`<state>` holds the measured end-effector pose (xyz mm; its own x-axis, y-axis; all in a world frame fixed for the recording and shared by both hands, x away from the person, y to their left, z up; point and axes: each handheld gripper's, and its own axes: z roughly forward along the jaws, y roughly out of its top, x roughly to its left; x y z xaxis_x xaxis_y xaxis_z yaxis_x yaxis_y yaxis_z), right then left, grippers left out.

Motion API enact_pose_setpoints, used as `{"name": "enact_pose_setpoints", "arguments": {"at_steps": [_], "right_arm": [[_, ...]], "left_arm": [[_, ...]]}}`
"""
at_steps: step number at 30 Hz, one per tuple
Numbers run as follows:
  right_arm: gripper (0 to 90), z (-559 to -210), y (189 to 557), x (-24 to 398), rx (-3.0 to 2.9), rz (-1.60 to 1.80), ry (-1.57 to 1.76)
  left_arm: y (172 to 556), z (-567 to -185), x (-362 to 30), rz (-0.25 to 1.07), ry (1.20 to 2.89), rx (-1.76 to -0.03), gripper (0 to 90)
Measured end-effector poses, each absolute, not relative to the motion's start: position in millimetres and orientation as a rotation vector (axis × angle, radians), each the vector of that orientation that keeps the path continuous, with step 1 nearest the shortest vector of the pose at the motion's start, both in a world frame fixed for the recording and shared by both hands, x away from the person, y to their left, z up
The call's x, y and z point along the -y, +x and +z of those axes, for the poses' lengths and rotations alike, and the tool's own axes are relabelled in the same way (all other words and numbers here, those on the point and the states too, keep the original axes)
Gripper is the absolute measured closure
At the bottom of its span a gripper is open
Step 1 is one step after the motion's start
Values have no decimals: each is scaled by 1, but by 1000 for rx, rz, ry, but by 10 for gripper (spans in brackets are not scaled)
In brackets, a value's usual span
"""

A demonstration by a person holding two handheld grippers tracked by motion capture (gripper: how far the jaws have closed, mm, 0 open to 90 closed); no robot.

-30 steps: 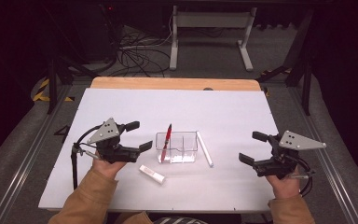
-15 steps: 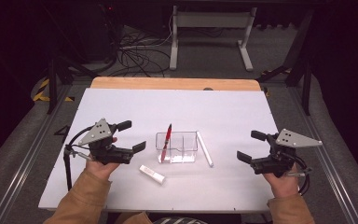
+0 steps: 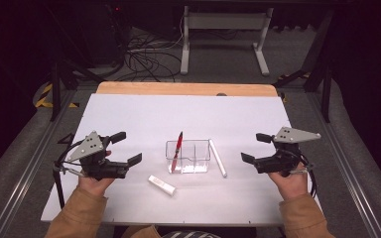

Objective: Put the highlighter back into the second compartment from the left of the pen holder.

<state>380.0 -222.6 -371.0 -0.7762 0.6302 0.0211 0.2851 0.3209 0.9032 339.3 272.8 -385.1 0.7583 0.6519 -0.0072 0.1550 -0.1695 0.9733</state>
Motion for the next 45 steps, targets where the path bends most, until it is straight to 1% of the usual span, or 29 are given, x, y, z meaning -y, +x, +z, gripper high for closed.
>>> {"name": "enact_pose_setpoints", "arguments": {"at_steps": [11, 25, 33, 34, 36, 45], "right_arm": [[124, -377, 407, 197, -2328, 1323, 868], [134, -383, 425, 160, -2368, 1217, 1033], [119, -390, 436, 142, -2386, 1097, 1125], [111, -391, 436, 140, -2387, 1072, 1137], [64, -391, 437, 137, -2383, 1035, 1153], [84, -396, 442, 133, -2404, 974, 1179]], "left_arm": [[335, -386, -282, 520, 1712, -667, 88], [334, -385, -290, 534, 1689, -678, 85], [333, -384, -291, 535, 1680, -687, 85], [333, -384, -291, 535, 1682, -688, 85], [333, -384, -291, 535, 1681, -688, 85], [333, -385, -291, 536, 1677, -688, 84]]}}
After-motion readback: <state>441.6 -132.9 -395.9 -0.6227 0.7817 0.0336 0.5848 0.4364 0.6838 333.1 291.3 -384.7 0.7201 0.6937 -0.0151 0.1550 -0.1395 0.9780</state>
